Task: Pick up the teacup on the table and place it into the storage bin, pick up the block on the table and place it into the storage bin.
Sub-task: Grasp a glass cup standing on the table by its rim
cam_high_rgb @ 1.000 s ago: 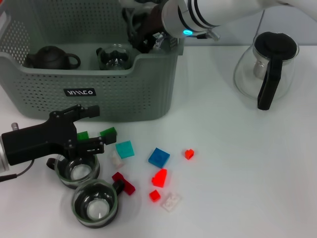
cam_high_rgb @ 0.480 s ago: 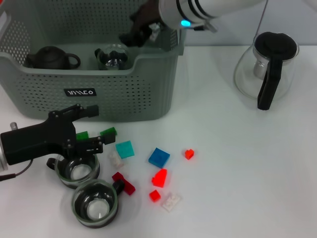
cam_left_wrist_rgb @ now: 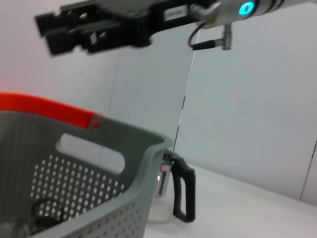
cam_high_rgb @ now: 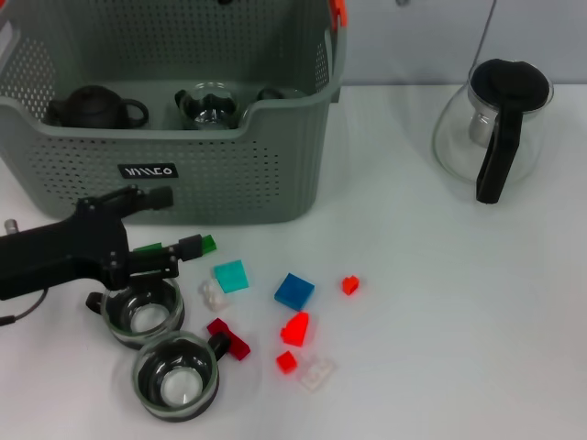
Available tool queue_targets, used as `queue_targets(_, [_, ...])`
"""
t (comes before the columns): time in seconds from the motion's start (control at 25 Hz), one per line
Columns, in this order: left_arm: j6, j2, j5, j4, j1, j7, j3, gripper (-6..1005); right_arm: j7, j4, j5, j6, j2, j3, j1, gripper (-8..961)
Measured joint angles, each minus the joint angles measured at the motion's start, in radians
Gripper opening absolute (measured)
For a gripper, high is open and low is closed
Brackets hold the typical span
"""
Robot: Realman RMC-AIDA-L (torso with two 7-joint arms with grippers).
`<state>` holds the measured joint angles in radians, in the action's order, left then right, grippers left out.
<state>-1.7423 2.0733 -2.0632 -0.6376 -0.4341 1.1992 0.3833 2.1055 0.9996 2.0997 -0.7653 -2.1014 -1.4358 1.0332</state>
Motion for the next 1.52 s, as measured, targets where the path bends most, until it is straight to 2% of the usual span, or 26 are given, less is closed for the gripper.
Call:
queue_targets(0.12, [-0.04,-0.007,0.0,-0.004,0.0,-0.003,-0.028,806,-0.022,0.126,-0.102,-0.093,0.001,0.005,-0.115,605])
queue_targets(0.28, [-0.088,-0.015,-0.005,-0.027,0.001,-0.006,-0.05,805,-0.108,0.217,-0.246,-0.242,0.003,0.036,-0.243,662])
queue_targets(0.44, [-0.154,-0.018,-0.037,-0.107,0.011,-0.005,-0.019,804,-0.261,0.216,-0.368,-0.421,0.003,0.068,-0.351,736])
queue_targets(0.6, [-0.203,-0.02,-0.097,-0.171,0.009,0.007,-0.003,803,-0.371,0.153,-0.426,-0.592,0.004,0.1,-0.416,809])
queue_targets(0.68, [-0.223,-0.02,-0.15,-0.23,0.006,0.04,0.034,803,-0.388,0.108,-0.433,-0.67,0.004,0.115,-0.426,846])
queue_targets(0.76, [-0.225,-0.017,-0.189,-0.281,0.004,0.079,0.084,802,-0.391,0.067,-0.428,-0.711,0.005,0.121,-0.427,934])
queue_targets(0.96, [-0.237,-0.006,-0.257,-0.425,0.01,0.134,0.209,801,-0.425,-0.008,-0.423,-0.721,0.005,0.125,-0.42,929])
queue_targets(1.16, [-0.245,0.011,-0.342,-0.571,0.005,0.256,0.356,800,-0.428,-0.061,-0.423,-0.694,0.004,0.181,-0.394,928])
queue_targets(1.28, [-0.282,0.03,-0.368,-0.675,0.0,0.329,0.441,800,-0.442,-0.09,-0.423,-0.664,0.004,0.209,-0.379,928])
queue_targets(1.44, [-0.292,0.069,-0.399,-0.79,0.011,0.339,0.502,799,-0.457,-0.123,-0.423,-0.653,0.006,0.239,-0.361,928])
queue_targets(1.52, [-0.293,0.081,-0.42,-0.817,0.011,0.351,0.534,799,-0.461,-0.14,-0.423,-0.652,0.009,0.253,-0.354,928])
